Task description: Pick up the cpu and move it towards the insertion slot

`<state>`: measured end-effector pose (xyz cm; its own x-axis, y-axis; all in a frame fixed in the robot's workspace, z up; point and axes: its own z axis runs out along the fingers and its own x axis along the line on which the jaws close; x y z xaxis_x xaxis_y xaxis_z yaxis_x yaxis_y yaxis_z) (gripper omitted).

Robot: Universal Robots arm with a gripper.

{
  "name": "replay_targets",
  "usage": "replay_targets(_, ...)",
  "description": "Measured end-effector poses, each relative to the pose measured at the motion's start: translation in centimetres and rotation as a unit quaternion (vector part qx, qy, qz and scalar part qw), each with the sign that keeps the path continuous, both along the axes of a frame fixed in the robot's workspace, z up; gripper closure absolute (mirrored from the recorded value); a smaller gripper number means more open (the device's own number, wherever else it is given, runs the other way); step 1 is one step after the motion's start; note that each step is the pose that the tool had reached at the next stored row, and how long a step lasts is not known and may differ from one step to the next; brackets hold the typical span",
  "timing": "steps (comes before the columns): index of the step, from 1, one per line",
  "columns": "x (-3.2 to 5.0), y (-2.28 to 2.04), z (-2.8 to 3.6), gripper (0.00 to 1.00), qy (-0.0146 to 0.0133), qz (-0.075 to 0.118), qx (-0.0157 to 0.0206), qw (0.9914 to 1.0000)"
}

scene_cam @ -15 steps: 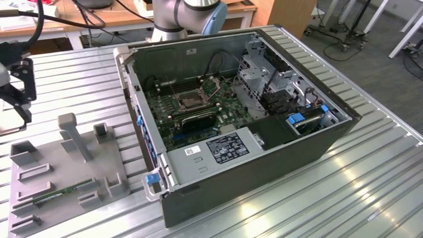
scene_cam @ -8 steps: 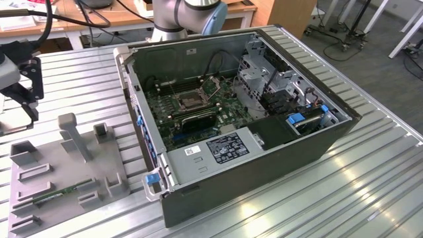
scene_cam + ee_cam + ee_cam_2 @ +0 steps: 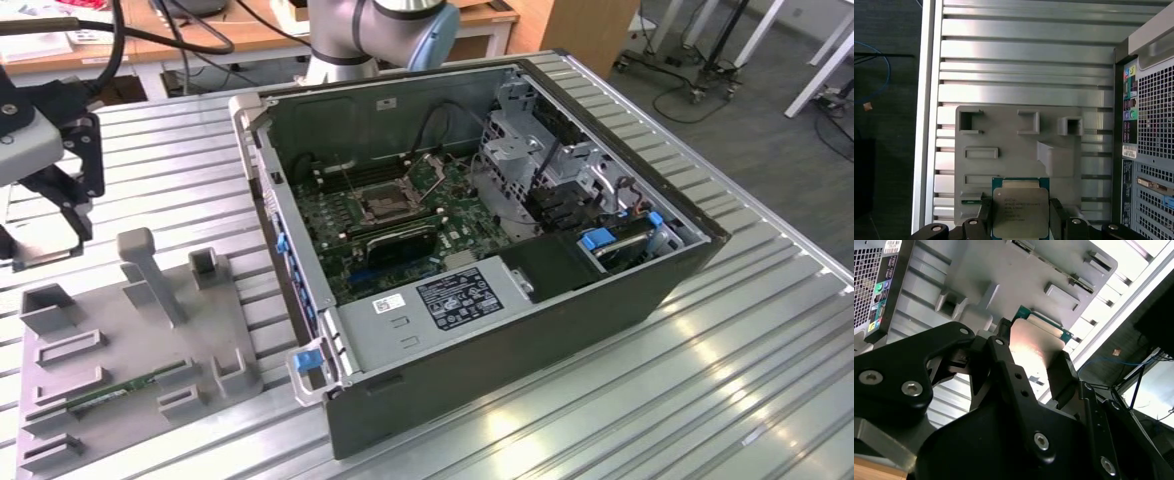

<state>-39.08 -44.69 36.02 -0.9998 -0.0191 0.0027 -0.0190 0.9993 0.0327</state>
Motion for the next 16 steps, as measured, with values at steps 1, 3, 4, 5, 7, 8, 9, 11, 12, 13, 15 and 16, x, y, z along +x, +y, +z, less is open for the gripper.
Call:
replay_targets(1, 0.12, 0.00, 0.00, 0.46, 0.0000, 0.000, 0.0000, 1.00000)
replay_targets(3, 0.35, 0.00, 0.00, 0.46, 0.0000, 0.000, 0.0000, 1.00000)
replay_targets(4, 0.47, 0.00, 0.00, 0.46, 0.0000, 0.000, 0.0000, 1.00000)
replay_targets(5, 0.58, 0.00, 0.00, 0.46, 0.0000, 0.000, 0.0000, 1.00000)
replay_targets(7, 0.80, 0.00, 0.00, 0.46, 0.0000, 0.000, 0.0000, 1.00000)
replay_targets(8, 0.90, 0.00, -0.01, 0.46, 0.0000, 0.000, 0.0000, 1.00000)
replay_targets(9, 1.01, 0.00, -0.01, 0.46, 0.0000, 0.000, 0.0000, 1.00000)
replay_targets(11, 1.21, 0.00, -0.01, 0.46, 0.0000, 0.000, 0.0000, 1.00000)
replay_targets(12, 1.32, 0.00, -0.01, 0.46, 0.0000, 0.000, 0.0000, 1.00000)
replay_targets(13, 1.42, 0.00, -0.01, 0.46, 0.0000, 0.000, 0.0000, 1.00000)
replay_targets(15, 1.63, 0.00, -0.01, 0.46, 0.0000, 0.000, 0.0000, 1.00000)
replay_targets(16, 1.73, 0.00, -0.01, 0.46, 0.0000, 0.000, 0.0000, 1.00000)
